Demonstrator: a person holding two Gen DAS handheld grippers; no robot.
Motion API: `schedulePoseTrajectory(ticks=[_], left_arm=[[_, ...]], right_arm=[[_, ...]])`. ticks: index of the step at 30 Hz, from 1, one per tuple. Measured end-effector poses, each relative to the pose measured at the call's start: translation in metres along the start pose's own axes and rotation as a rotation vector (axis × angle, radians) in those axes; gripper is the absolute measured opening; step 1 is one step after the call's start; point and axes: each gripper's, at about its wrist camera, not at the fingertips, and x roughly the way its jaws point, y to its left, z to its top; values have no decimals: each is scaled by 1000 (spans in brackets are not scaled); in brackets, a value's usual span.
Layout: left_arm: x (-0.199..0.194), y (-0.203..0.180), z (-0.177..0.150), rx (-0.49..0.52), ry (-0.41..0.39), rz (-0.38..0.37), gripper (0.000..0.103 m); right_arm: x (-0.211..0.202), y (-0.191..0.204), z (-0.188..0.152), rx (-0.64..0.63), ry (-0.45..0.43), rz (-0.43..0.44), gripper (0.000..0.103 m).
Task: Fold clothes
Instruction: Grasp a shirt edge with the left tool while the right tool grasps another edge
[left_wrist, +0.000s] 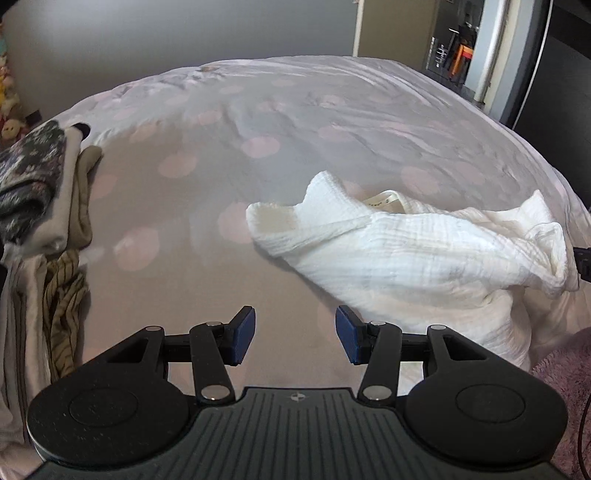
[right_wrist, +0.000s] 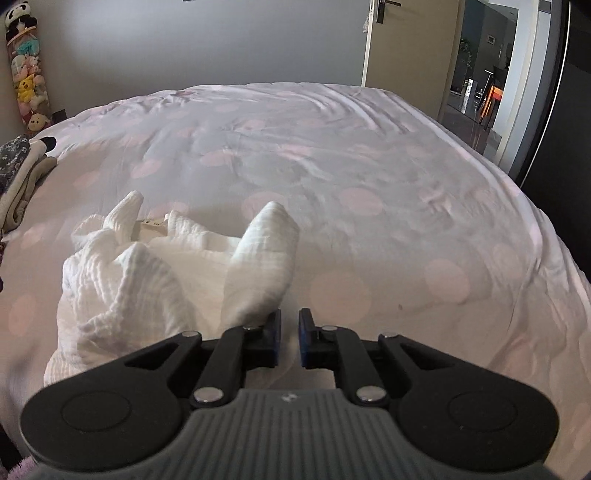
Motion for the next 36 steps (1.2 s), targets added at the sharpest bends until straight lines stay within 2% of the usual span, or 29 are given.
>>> schedulePoseTrajectory(ticks=[1, 2, 3, 5, 8, 12, 16, 21, 23, 24, 25, 27, 28, 29, 32, 36], left_arm=[[4, -3, 6, 19, 8, -8, 47], [9, -6, 11, 38, 15, -16, 49], [13, -8, 17, 56, 23, -24, 52], [23, -7, 28, 52, 37, -37, 53], [41, 0, 50, 11, 55, -45, 56], [66, 5, 81, -38, 76, -83, 60], [99, 4, 104, -98, 128, -124, 63], [145, -8, 112, -77, 228, -130, 63], [161, -11, 108, -68, 267, -127, 61], [168, -12, 107, -63, 286, -125, 55], [173, -12, 104, -65, 298, -135, 42], [180, -11, 98, -62, 307, -151, 29], [179, -11, 95, -54, 295, -147, 20], [174, -9, 94, -53, 281, -150, 16], [155, 2, 98, -76, 236, -160, 11], [103, 16, 112, -86, 130, -132, 10]], right_arm=[[-2, -2, 1, 12, -7, 7, 23], [-5, -3, 3, 26, -15, 16, 36], [-8, -4, 4, 41, -24, 24, 41], [-13, -6, 10, 76, -42, 48, 43], [-14, -8, 22, 123, -58, 100, 59], [6, 0, 37, 75, -31, 121, 65], [36, 11, 49, 49, 34, 185, 68], [75, 29, 57, 14, 131, 290, 73], [91, 37, 56, -11, 170, 302, 72], [99, 40, 55, -23, 189, 303, 71], [106, 43, 53, -31, 208, 306, 68], [114, 44, 47, -21, 239, 339, 36], [115, 44, 45, -9, 244, 350, 33], [114, 43, 45, -4, 233, 346, 26], [101, 41, 53, -3, 175, 320, 19], [69, 43, 82, -24, 47, 301, 17]])
